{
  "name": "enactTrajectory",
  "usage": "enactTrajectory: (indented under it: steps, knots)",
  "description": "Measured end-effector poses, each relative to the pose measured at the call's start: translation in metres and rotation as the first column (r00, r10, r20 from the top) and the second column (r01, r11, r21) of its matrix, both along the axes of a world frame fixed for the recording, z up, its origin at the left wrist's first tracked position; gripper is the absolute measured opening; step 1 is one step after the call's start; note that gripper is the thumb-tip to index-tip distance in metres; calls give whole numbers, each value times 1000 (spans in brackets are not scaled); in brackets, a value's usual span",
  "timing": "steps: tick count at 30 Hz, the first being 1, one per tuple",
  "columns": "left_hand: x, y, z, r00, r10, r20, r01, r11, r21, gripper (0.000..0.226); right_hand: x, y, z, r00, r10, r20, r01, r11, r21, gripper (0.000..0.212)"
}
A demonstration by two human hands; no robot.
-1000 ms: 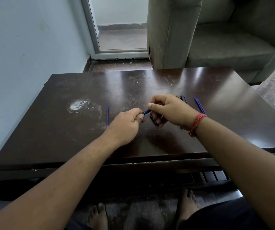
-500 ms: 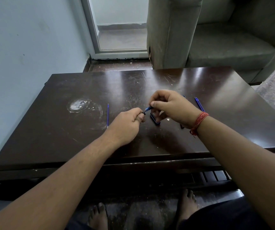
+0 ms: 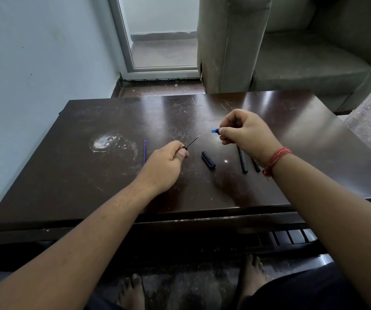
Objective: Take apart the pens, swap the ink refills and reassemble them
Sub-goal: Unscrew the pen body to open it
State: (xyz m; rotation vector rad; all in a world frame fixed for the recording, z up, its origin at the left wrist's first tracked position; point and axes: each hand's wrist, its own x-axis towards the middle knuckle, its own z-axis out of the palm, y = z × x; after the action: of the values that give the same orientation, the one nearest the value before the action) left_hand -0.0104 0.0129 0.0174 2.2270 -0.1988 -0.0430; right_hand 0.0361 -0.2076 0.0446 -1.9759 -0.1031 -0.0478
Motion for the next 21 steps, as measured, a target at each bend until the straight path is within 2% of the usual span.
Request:
enactTrajectory:
  steps: [2, 5, 10, 14, 16, 19, 21]
  knots:
    - [0, 1, -1, 1000, 12, -3, -12, 1000, -28, 23, -1, -1, -4, 993, -88, 85, 105, 968, -226, 9]
    - [1, 2, -2, 999, 32, -3, -32, 999, -34, 24, -5, 5, -12, 979, -36, 200, 143, 824, -549, 16]
    - [0, 1, -2, 1000, 22, -12, -22, 999, -44, 24, -3, 21, -30, 993, 42, 109, 53, 666, -744, 9]
    - [-2, 1, -2, 1000, 5, -11, -5, 999, -35, 24, -1, 22, -32, 997, 55, 51, 7, 615, -788, 11]
    - [-2, 1, -1, 1000, 4, -13, -5, 999, -39, 24, 0, 19, -26, 997, 38, 67, 29, 623, -782, 14]
    - [-1, 2, 0, 1000, 11, -10, -11, 999, -43, 23, 1, 11, -9, 982, -79, 170, 171, 751, -638, 15]
    - [-2, 1, 0, 1000, 19, -9, -19, 998, -53, 23, 1, 9, -1, 981, -166, 96, 191, 885, -425, 15]
